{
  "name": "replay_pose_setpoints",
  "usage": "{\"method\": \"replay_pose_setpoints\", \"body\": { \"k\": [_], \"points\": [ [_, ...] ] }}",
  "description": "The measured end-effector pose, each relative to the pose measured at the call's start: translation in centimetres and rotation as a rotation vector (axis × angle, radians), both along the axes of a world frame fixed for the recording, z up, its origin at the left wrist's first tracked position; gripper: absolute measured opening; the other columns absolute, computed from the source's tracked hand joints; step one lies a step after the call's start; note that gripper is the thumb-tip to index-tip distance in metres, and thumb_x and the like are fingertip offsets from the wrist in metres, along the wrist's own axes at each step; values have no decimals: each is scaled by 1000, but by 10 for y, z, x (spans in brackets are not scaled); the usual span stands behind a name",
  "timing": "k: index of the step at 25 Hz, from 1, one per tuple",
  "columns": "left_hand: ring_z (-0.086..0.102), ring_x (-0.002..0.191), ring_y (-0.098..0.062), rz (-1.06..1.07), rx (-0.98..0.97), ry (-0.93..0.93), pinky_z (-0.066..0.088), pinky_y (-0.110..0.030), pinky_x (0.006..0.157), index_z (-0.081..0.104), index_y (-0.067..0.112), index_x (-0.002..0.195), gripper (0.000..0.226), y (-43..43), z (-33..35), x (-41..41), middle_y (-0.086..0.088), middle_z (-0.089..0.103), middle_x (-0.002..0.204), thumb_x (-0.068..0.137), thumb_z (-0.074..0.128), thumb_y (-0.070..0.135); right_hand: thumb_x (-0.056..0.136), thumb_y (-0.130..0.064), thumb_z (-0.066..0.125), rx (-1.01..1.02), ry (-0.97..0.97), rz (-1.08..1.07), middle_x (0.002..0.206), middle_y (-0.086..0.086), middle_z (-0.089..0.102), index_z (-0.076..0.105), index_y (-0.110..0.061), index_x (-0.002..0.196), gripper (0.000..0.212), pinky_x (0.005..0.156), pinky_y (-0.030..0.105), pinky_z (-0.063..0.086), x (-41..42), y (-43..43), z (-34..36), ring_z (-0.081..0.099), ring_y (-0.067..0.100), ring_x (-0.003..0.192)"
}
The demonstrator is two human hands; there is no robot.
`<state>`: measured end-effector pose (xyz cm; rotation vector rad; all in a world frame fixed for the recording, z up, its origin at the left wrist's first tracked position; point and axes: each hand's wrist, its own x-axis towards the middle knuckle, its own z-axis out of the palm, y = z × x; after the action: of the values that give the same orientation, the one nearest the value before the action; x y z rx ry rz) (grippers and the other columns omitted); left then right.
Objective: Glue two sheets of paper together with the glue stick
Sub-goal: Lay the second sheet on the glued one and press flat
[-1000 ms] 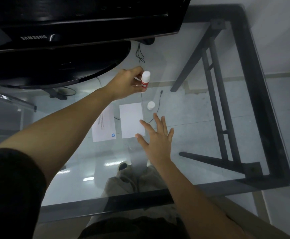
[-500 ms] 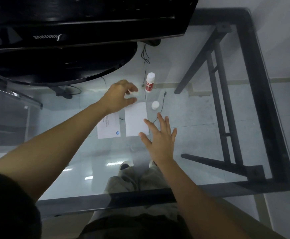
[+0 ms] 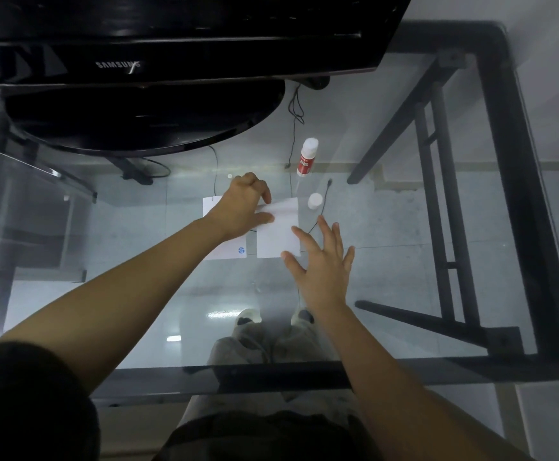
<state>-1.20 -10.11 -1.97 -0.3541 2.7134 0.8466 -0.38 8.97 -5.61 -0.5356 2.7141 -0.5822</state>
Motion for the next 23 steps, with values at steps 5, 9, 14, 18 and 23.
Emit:
{"method": "replay_pose_setpoints", "body": {
  "k": [5, 9, 14, 18, 23],
  "points": [
    [49, 60, -16, 254, 225, 100, 37, -9, 47, 33, 22, 96, 39, 12, 10, 18, 1, 50, 67, 82, 67, 11, 83, -50, 58, -40, -28, -50, 153, 2, 24, 43, -34, 130, 52, 111, 53, -3, -1, -3, 2, 8, 24, 143],
    [54, 64, -29, 343, 372, 90, 46, -21, 56, 32, 23, 100, 45, 10, 24, 23, -18, 62, 73, 80, 71, 14, 79, -34, 69, -289, -183, -227, 142, 3, 40, 35, -20, 131, 64, 113, 47, 9, 0, -7, 10, 29, 23, 135],
    [64, 76, -23, 382, 569, 25, 50, -23, 63, 40, 28, 109, 46, 2, 33, 23, -11, 63, 80, 79, 73, 19, 85, -29, 64, -591, -352, -351, 107, -7, 63, 56, -20, 116, 33, 72, 11, 50, -1, -9, 33, 57, 4, 89],
    [63, 94, -5, 332, 529, 148, 51, -17, 82, 56, 23, 111, 35, -12, 29, 48, 4, 65, 105, 80, 71, 25, 84, -23, 65, -701, -305, -407, 91, -12, 63, 65, -19, 100, 16, 60, 3, 45, -6, 0, 46, 60, -2, 78],
    [57, 107, -38, -32, -169, 210, 45, -42, 92, 66, 1, 111, 29, -52, 3, 98, -19, 64, 118, 83, 67, 10, 82, -21, 68, -746, -150, -457, 98, -4, 67, 64, -20, 106, 24, 67, 9, 50, -5, 22, 52, 63, 5, 84]
  ]
}}
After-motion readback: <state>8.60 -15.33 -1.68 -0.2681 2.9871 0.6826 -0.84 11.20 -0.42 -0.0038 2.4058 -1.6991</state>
